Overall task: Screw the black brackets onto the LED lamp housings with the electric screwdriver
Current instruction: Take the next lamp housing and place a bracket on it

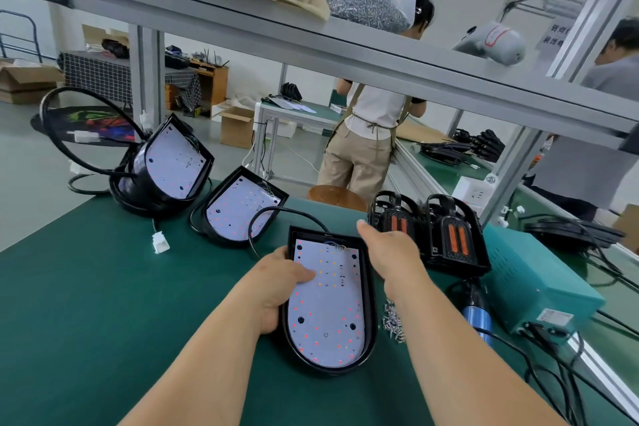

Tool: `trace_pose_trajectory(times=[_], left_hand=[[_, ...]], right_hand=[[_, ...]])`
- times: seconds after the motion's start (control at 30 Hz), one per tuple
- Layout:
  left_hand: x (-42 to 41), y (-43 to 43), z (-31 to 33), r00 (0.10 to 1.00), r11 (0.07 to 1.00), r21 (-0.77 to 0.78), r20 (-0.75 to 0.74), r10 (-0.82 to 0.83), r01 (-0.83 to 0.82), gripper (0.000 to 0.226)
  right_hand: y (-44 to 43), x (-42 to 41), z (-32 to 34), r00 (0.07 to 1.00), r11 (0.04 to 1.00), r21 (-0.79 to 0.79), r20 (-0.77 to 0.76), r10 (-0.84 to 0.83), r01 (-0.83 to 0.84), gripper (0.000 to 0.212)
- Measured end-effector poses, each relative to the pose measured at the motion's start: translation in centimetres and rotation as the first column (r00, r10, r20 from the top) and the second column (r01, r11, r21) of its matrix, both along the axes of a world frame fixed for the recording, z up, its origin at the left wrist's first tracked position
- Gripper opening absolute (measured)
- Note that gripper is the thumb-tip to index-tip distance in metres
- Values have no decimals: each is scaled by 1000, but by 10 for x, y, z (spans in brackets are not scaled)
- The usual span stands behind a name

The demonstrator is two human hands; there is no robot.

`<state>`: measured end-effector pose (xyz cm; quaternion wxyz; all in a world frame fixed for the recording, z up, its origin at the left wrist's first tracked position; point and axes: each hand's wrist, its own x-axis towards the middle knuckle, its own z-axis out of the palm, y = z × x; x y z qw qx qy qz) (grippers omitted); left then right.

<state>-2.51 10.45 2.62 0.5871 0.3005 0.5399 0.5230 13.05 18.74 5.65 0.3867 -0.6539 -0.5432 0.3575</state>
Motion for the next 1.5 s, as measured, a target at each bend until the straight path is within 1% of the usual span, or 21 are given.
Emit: trace_pose_trajectory(times=[0.13, 0.17, 0.27, 0.47, 0.53, 0.67, 0.8, 0.9, 0.97, 1.03, 1.07, 1.1, 1.13, 1.17, 1.2, 1.23, 1.27, 1.33, 1.43, 1.47, 1.5], left_hand=[[0, 1, 1, 1000, 1000, -21, 6, -2, 2, 27], [0, 0, 1, 1000, 1000, -25, 7, -8, 8, 29], [0, -1, 2, 1000, 999, -35, 20, -20, 21, 31], [1, 1, 2, 998, 999, -40, 69, -12, 15, 26], [1, 0, 3, 997, 999, -28, 76, -16, 18, 29], [1, 2, 4, 999, 999, -15, 25, -46, 46, 64], [2, 2, 4, 998, 998, -15, -8, -57, 57, 64], [0, 3, 3, 995, 997, -39, -67, -72, 70, 75], [-1, 4, 2, 993, 996, -52, -87, -75, 70, 80], [0, 5, 2, 995, 996, -67, -76, -60, 55, 79], [0, 5, 1, 996, 996, -75, -69, -54, 49, 78], [0, 5, 1, 997, 996, -74, -60, -51, 46, 78], [-1, 6, -1, 997, 996, -75, -58, -49, 45, 79], [0, 7, -2, 997, 997, -72, -58, -45, 41, 80], [0, 7, -2, 997, 997, -67, -58, -42, 39, 82], [0, 6, -2, 998, 998, -56, -55, -38, 35, 84], [0, 6, -3, 998, 998, -52, -54, -27, 24, 86], [1, 6, -2, 998, 998, -58, -61, 11, -15, 85], [-1, 9, -3, 975, 994, -58, -206, 84, -98, 73], [-1, 9, -3, 975, 993, -68, -207, 85, -101, 76], [-1, 10, -3, 984, 993, -79, -164, 72, -86, 81]], right_hand=[[31, 12, -3, 963, 993, 57, 247, -111, 99, 38], [38, 14, -5, 948, 991, 69, 292, -128, 113, 42], [52, 21, -9, 909, 990, 60, 393, -142, 129, 55], [65, 24, -16, 842, 989, 67, 520, -145, 129, 56], [68, 24, -18, 840, 989, 59, 523, -145, 133, 57], [72, 29, -16, 856, 987, 26, 495, -152, 160, 53], [71, 32, -18, 871, 978, 58, 448, -203, 199, 44], [65, 32, -17, 883, 965, 125, 389, -260, 230, 46], [59, 30, -12, 916, 958, 234, 325, -236, 164, 46], [52, 30, -6, 977, 928, 371, 203, -61, -19, 27], [46, 31, -2, 981, 898, 420, 190, 51, -128, 23], [40, 33, 3, 962, 863, 444, 230, 148, -240, 27], [34, 35, 7, 926, 832, 435, 303, 224, -344, 38], [29, 37, 11, 880, 806, 406, 388, 275, -431, 55], [27, 39, 15, 825, 781, 368, 471, 312, -505, 72], [25, 41, 18, 759, 749, 331, 560, 333, -573, 84], [23, 43, 22, 679, 710, 296, 651, 339, -639, 89], [18, 45, 27, 518, 631, 225, 791, 327, -742, 87], [14, 49, 36, 343, 548, 149, 900, 270, -823, 80], [13, 50, 39, 285, 534, 118, 928, 241, -837, 79], [11, 51, 43, 225, 516, 90, 952, 205, -852, 77]])
